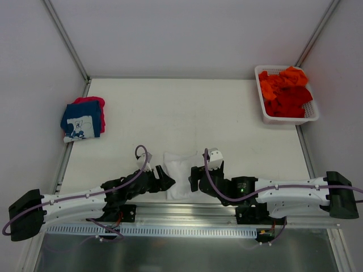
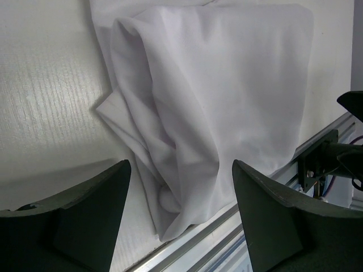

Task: Fold and stack the t-shirts
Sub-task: Fold the tshirt

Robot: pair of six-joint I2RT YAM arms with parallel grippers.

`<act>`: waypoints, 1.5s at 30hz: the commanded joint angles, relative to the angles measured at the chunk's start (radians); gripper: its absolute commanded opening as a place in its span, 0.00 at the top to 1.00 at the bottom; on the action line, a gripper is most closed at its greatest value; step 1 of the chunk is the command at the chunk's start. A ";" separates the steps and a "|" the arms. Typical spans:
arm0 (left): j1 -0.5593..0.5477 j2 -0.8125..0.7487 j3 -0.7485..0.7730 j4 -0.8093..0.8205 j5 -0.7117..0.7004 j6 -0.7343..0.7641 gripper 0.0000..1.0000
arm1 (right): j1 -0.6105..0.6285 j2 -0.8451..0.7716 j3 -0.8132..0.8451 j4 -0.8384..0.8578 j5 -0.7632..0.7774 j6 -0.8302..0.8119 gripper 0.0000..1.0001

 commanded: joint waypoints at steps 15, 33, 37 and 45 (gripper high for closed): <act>0.007 0.026 0.014 -0.025 -0.011 -0.012 0.28 | 0.005 0.072 0.061 0.075 0.004 -0.089 0.35; -0.002 0.363 0.481 -0.319 -0.078 0.128 1.00 | -0.015 0.217 0.101 0.160 -0.129 -0.117 1.00; -0.014 0.363 0.447 -0.321 -0.079 0.102 1.00 | -0.015 0.224 0.099 0.158 -0.131 -0.114 1.00; -0.014 0.266 0.428 -0.390 -0.087 0.094 1.00 | -0.025 0.250 0.118 0.160 -0.146 -0.115 0.94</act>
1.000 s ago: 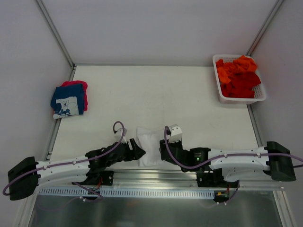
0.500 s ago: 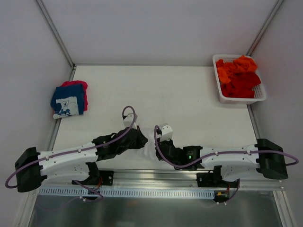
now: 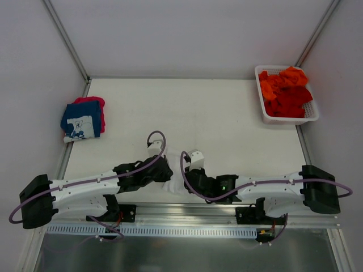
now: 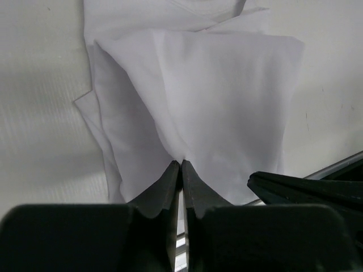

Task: Fold and stack the t-shirts
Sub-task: Fold the tshirt

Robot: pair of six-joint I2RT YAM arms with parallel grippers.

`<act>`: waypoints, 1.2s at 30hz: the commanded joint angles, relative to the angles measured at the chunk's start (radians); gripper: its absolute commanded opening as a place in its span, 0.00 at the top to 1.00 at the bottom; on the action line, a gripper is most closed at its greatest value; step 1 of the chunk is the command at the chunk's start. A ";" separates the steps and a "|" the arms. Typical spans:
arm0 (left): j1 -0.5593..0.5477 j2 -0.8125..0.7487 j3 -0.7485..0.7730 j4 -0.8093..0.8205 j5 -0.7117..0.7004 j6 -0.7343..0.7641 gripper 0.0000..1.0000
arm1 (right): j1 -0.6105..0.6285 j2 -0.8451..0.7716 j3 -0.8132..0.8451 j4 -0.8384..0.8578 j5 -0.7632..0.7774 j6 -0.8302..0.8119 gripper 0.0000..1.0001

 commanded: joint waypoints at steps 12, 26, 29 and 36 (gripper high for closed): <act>-0.042 0.076 0.156 -0.467 -0.241 -0.181 0.69 | -0.043 0.064 0.061 0.084 -0.088 -0.057 0.94; -0.072 0.182 0.339 -0.478 -0.304 -0.116 1.00 | -0.047 0.064 0.023 0.100 -0.082 -0.026 0.97; -0.080 0.214 0.376 -0.475 -0.298 -0.115 1.00 | -0.050 0.065 0.009 0.100 -0.070 -0.005 0.98; -0.082 0.262 0.297 -0.279 -0.180 -0.100 1.00 | -0.058 0.073 -0.012 0.087 -0.065 0.034 0.98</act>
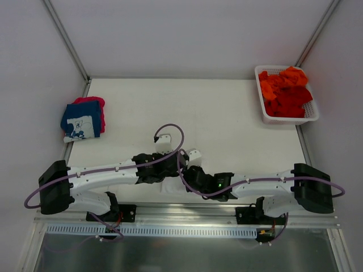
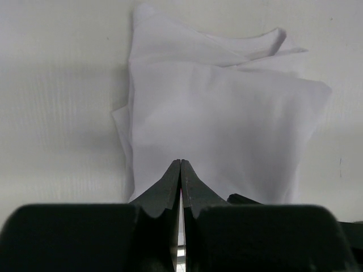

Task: Fold and stack the t-shirts
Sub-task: Fold the tshirt

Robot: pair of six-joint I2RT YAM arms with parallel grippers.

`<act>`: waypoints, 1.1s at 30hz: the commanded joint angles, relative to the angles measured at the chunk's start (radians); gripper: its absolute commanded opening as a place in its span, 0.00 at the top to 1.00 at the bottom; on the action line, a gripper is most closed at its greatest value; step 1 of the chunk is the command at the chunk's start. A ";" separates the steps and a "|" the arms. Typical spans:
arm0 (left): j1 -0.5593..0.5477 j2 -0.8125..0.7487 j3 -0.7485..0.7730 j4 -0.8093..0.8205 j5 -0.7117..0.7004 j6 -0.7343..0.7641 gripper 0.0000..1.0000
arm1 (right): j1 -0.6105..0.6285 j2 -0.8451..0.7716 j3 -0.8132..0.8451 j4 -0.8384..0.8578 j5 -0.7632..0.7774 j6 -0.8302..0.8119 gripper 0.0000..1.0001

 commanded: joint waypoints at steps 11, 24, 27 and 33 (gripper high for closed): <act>-0.010 0.150 -0.169 0.279 0.171 0.000 1.00 | -0.024 0.022 0.014 -0.100 0.059 0.086 1.00; 0.021 0.147 -0.272 0.279 0.140 -0.025 1.00 | -0.094 -0.110 -0.090 -0.252 0.076 0.172 1.00; 0.021 0.109 -0.321 0.280 0.136 -0.046 1.00 | -0.106 -0.137 -0.112 -0.270 0.065 0.190 1.00; 0.032 0.020 -0.383 0.279 0.120 -0.057 1.00 | -0.109 -0.085 -0.123 -0.263 0.017 0.210 1.00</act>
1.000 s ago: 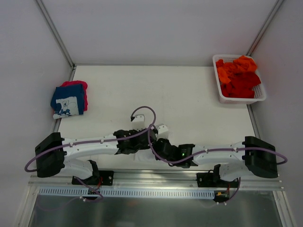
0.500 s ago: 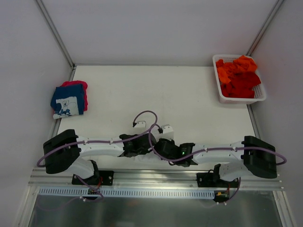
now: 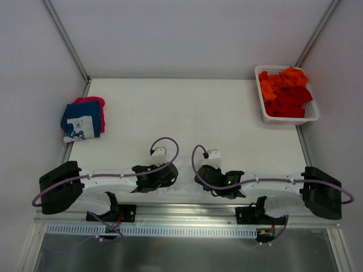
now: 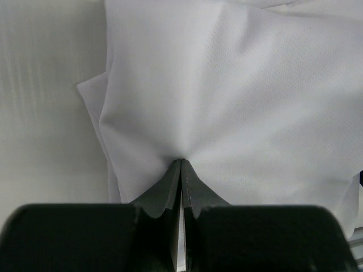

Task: Fold and stack the t-shirts
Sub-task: Fold the tshirt

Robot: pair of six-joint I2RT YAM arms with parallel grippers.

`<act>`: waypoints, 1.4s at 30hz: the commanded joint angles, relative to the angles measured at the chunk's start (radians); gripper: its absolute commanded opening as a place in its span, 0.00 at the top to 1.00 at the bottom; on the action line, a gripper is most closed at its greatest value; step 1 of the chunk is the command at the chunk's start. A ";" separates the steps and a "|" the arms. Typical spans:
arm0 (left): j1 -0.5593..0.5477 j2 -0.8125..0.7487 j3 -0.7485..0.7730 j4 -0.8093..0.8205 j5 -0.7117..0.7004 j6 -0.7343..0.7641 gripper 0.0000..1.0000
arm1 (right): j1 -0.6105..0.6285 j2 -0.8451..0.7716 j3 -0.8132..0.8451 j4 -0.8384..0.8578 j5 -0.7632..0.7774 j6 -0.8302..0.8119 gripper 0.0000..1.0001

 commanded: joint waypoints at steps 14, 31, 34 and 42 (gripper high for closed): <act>0.019 0.020 -0.083 -0.031 0.002 -0.023 1.00 | 0.059 0.021 0.187 -0.114 0.123 -0.108 1.00; 0.019 0.085 -0.057 0.018 0.045 -0.011 1.00 | -0.034 0.186 0.203 0.031 -0.029 -0.150 1.00; 0.017 0.074 -0.065 0.019 0.047 -0.011 1.00 | -0.036 0.237 0.194 0.069 -0.078 -0.127 1.00; 0.017 0.014 -0.109 0.018 0.033 -0.035 1.00 | -0.016 0.301 0.120 0.113 -0.141 -0.044 1.00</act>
